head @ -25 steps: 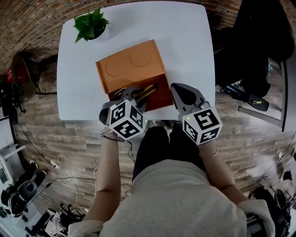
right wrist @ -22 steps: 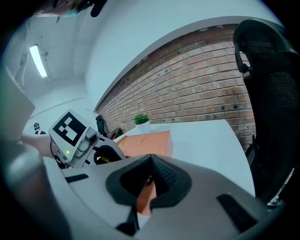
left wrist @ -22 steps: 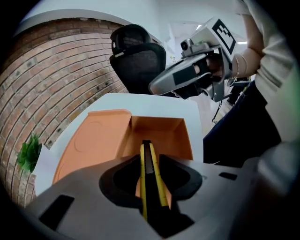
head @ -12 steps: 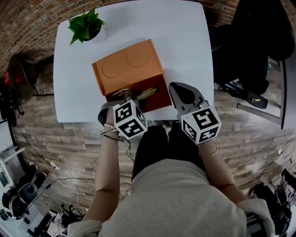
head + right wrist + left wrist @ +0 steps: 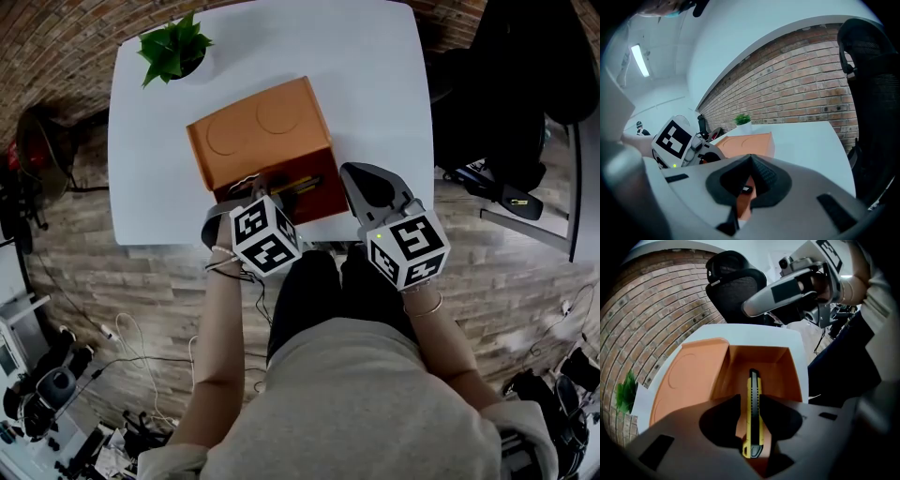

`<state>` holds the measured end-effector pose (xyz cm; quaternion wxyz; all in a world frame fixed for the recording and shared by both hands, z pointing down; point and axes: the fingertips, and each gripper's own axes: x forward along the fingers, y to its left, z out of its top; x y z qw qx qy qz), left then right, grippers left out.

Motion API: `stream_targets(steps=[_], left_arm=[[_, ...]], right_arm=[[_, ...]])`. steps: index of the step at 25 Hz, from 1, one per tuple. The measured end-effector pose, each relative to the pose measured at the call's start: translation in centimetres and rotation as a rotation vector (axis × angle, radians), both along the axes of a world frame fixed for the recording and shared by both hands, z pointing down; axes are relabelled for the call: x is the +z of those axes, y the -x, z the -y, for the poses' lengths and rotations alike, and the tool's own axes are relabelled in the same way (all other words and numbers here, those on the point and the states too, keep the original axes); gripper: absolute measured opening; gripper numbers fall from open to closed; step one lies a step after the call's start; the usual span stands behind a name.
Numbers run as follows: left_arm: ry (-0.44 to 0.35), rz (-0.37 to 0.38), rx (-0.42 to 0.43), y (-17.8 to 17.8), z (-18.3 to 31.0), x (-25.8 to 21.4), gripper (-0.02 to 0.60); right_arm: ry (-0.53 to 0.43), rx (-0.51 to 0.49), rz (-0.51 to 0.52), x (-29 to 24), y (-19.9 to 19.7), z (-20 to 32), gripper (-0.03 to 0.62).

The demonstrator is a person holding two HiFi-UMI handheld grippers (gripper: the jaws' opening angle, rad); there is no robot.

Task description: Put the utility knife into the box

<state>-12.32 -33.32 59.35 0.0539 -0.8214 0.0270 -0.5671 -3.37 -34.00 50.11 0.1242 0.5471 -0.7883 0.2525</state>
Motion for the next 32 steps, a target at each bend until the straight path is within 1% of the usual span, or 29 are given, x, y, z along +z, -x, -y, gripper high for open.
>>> stream_targets(steps=[3,6,8,11,14,16,18,20,22,24,26,28,30,32], left_arm=[[-0.005,-0.019,-0.016,0.1,0.1,-0.8,0.126],[0.004,-0.093,-0.075,0.0,0.2,-2.5,0.126],[0.013,-0.170,-0.144,-0.2,0.6,-4.0,0.126],[0.018,-0.305,-0.279,-0.2,1.6,-6.7,0.126],[-0.007,-0.433,-0.408,0.2,2.7,-9.9,0.113],[-0.045,-0.505,-0.464,0.5,3.2,-12.2,0.095],[-0.080,-0.563,-0.496,0.7,3.4,-14.2,0.075],[-0.092,-0.640,-0.534,0.9,3.4,-16.0,0.055],[-0.057,-0.745,-0.586,1.1,3.4,-17.5,0.048],[0.003,-0.849,-0.645,1.4,3.3,-18.6,0.048],[0.057,-0.942,-0.711,2.1,3.2,-19.6,0.038],[0.090,-1.022,-0.791,3.2,3.3,-20.5,0.028],[0.090,-1.076,-0.870,4.4,3.6,-20.9,0.025],[0.061,-1.092,-0.929,5.5,3.7,-21.1,0.021]], right_arm=[[-0.013,-0.013,0.001,-0.4,0.3,0.2,-0.002],[-0.025,-0.031,-0.002,-1.0,0.5,0.4,-0.002],[-0.038,-0.044,-0.005,-1.6,0.7,0.5,-0.002],[-0.070,-0.072,-0.012,-2.8,1.1,0.9,-0.002],[-0.104,-0.111,-0.024,-4.3,1.8,1.4,-0.002],[-0.126,-0.136,-0.029,-5.3,2.3,1.7,-0.002],[-0.145,-0.159,-0.034,-6.3,3.0,1.8,-0.002],[-0.165,-0.193,-0.039,-7.2,3.7,2.1,-0.002],[-0.184,-0.242,-0.038,-7.9,4.5,2.5,-0.002],[-0.200,-0.278,-0.034,-8.6,5.3,2.6,-0.002],[-0.214,-0.298,-0.030,-9.3,5.8,2.7,-0.002],[-0.232,-0.321,-0.029,-10.0,6.4,2.9,-0.002],[-0.252,-0.352,-0.028,-10.8,7.2,3.2,-0.002],[-0.269,-0.379,-0.026,-11.5,7.9,3.2,-0.002]])
